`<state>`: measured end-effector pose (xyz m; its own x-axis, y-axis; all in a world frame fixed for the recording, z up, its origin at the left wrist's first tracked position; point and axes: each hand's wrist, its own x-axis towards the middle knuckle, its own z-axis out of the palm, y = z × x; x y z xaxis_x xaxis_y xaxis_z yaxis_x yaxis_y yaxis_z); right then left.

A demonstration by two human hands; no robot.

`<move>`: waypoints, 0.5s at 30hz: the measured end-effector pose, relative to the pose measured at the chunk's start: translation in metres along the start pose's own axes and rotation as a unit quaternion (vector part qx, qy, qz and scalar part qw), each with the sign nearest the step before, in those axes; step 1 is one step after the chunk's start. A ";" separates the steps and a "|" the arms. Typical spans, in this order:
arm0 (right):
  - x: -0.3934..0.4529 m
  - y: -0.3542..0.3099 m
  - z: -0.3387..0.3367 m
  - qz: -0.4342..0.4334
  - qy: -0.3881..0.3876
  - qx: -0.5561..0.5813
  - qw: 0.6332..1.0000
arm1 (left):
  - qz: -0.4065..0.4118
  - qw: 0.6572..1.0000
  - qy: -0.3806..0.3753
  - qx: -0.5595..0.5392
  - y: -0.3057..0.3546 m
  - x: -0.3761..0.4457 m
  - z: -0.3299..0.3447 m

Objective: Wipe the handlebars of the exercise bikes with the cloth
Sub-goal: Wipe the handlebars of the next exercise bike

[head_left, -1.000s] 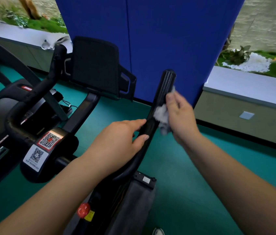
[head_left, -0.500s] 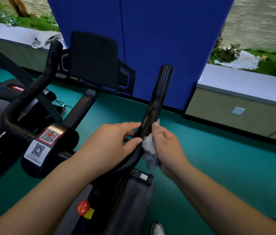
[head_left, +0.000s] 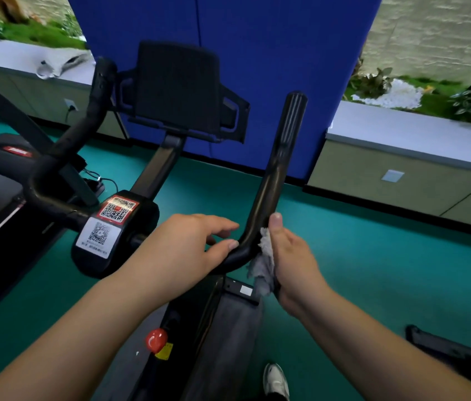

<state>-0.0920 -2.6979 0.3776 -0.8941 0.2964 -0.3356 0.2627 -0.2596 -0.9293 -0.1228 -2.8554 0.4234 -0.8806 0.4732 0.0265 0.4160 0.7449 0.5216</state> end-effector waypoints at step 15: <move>-0.033 0.030 0.026 -0.007 0.070 -0.018 0.997 | 0.050 0.991 0.074 0.102 -0.045 -0.038 -0.025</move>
<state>-0.0639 -2.7390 0.3650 -0.8388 0.4260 -0.3390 0.2665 -0.2215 -0.9380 -0.1134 -2.9182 0.4201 -0.8500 0.4862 0.2029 0.5268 0.7843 0.3276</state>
